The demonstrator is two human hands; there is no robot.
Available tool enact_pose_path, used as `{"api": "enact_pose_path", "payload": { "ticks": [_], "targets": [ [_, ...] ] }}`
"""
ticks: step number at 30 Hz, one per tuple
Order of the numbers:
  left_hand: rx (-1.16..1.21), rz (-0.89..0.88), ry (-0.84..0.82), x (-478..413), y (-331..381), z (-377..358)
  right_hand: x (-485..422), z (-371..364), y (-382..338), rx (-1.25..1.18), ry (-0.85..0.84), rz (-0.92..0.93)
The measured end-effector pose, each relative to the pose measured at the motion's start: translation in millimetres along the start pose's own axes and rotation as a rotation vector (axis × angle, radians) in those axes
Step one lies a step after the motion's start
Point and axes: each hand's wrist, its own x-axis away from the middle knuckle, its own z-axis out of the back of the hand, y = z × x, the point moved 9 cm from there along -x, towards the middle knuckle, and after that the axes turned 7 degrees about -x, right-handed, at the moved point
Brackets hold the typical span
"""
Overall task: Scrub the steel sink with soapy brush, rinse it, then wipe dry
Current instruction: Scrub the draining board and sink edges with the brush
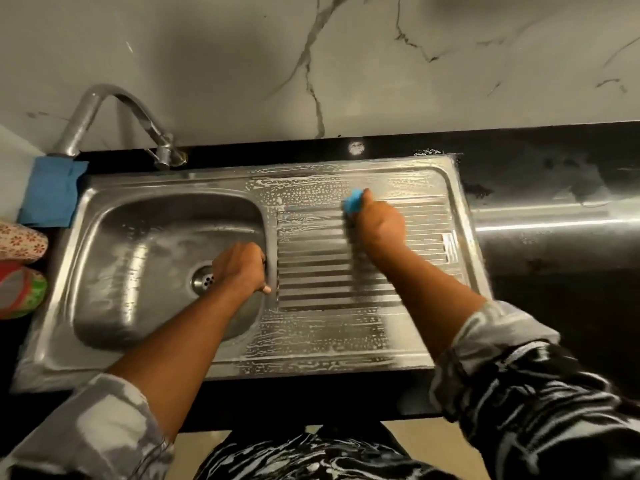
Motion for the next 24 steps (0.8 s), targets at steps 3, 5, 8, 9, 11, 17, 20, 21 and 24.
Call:
{"api": "enact_pose_path", "payload": {
  "ticks": [3,5,8,9,11,17,20,21,24],
  "targets": [
    [0.01,0.006,0.051,2,2,3,14,-63,-88,0.03,-0.13,0.169],
    [-0.003,0.021,0.064,3,2,2,25,-92,-131,0.08,-0.19,0.256],
    [0.036,0.019,0.089,5,2,0,36,-95,-143,0.171,-0.169,0.32],
    [0.055,0.018,0.097,7,1,-1,37,-89,-128,0.17,-0.17,0.314],
    [0.094,0.013,0.128,8,0,-2,38,-71,-80,0.137,-0.177,0.257],
    [0.118,0.002,0.081,8,-5,-8,27,48,78,0.094,0.044,-0.047],
    [0.101,-0.006,0.084,7,-3,-10,24,77,114,0.133,0.123,-0.122],
    [0.091,-0.013,0.09,6,-3,-10,28,75,110,0.092,0.127,-0.129],
    [0.063,-0.012,0.062,2,0,-13,44,34,60,-0.063,0.077,-0.159]
  ]
}}
